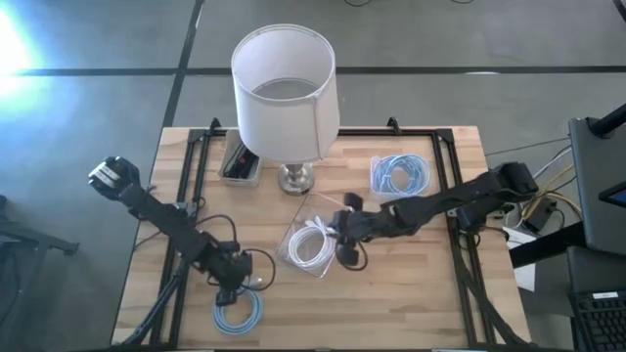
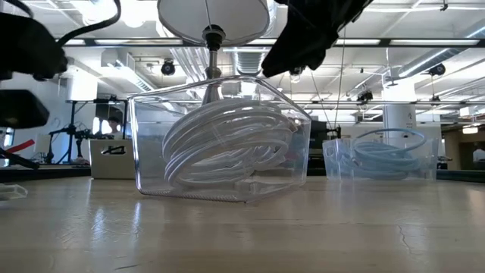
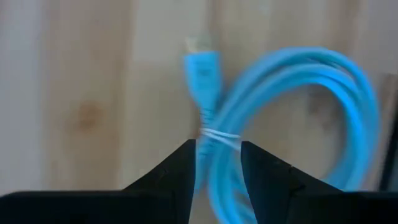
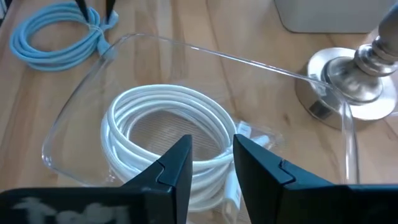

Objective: Pick & Place USB Port
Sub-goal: Put the blue display cable into the white bin

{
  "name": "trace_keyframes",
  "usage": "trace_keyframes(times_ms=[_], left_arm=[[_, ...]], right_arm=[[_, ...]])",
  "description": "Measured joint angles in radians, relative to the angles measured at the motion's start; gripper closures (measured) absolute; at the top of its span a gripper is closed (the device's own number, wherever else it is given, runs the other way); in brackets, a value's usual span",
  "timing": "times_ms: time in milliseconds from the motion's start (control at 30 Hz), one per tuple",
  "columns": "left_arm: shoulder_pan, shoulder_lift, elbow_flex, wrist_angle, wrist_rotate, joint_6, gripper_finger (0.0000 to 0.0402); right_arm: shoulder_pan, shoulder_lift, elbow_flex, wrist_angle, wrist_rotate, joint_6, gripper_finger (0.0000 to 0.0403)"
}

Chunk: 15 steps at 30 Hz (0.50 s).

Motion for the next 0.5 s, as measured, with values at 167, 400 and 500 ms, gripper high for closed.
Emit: trace_keyframes(times_ms=[167, 400, 500], left_arm=[[-0.02, 0.003, -0.059, 0.114, 0.014, -0.045, 0.0271], [-0.023, 0.036, -0.08, 0.183, 0.005, -0.04, 0.0271], [-0.024, 0.037, -0.073, 0.184, 0.001, -0.035, 0.0271]], right_arm=[[0.001, 0.041, 0.051, -0.062, 0.0, 0.0, 0.0282], [0.005, 0.031, 0.057, -0.085, 0.0, 0.01, 0.0287], [0.008, 0.019, 0.049, -0.083, -0.001, 0.009, 0.0291]])
